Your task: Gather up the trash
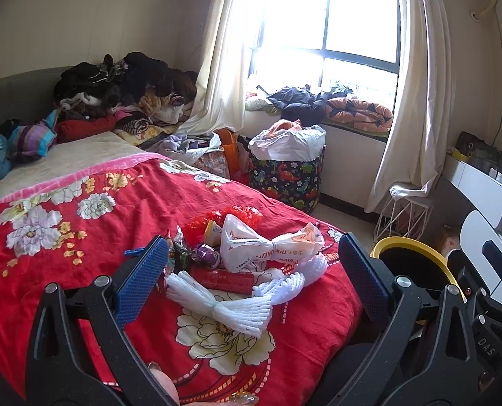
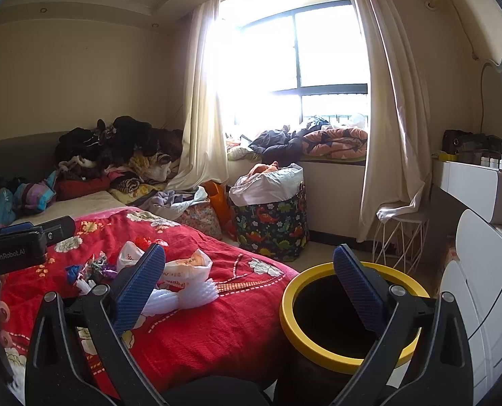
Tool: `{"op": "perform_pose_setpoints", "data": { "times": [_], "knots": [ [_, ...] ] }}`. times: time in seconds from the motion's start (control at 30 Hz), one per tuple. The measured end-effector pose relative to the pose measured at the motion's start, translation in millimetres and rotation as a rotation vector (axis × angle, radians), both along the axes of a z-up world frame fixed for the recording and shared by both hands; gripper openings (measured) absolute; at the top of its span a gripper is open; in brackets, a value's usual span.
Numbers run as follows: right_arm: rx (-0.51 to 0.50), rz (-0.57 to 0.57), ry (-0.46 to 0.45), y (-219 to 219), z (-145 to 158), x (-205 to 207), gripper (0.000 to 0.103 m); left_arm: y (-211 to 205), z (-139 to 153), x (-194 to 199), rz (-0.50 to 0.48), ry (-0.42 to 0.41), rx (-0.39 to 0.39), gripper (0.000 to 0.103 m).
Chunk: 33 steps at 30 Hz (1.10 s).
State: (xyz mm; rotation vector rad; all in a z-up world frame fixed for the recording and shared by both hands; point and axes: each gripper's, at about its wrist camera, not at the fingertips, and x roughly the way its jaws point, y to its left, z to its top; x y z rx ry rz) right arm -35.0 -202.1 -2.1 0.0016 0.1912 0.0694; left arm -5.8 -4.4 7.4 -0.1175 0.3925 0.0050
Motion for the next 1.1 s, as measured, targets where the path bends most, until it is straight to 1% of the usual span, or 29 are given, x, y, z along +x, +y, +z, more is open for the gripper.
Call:
{"op": "perform_pose_setpoints", "data": {
  "times": [0.2, 0.3, 1.1],
  "knots": [
    [-0.001, 0.002, 0.003, -1, 0, 1, 0.097, -7, 1, 4, -0.003, -0.002, 0.003, 0.092],
    [0.001, 0.001, 0.001, -1, -1, 1, 0.097, 4, 0, -1, 0.0, 0.001, -0.002, 0.092],
    [0.006, 0.001, 0.004, -2, -2, 1, 0.097, 4, 0, -3, -0.009, -0.003, -0.01, 0.092]
  ]
}}
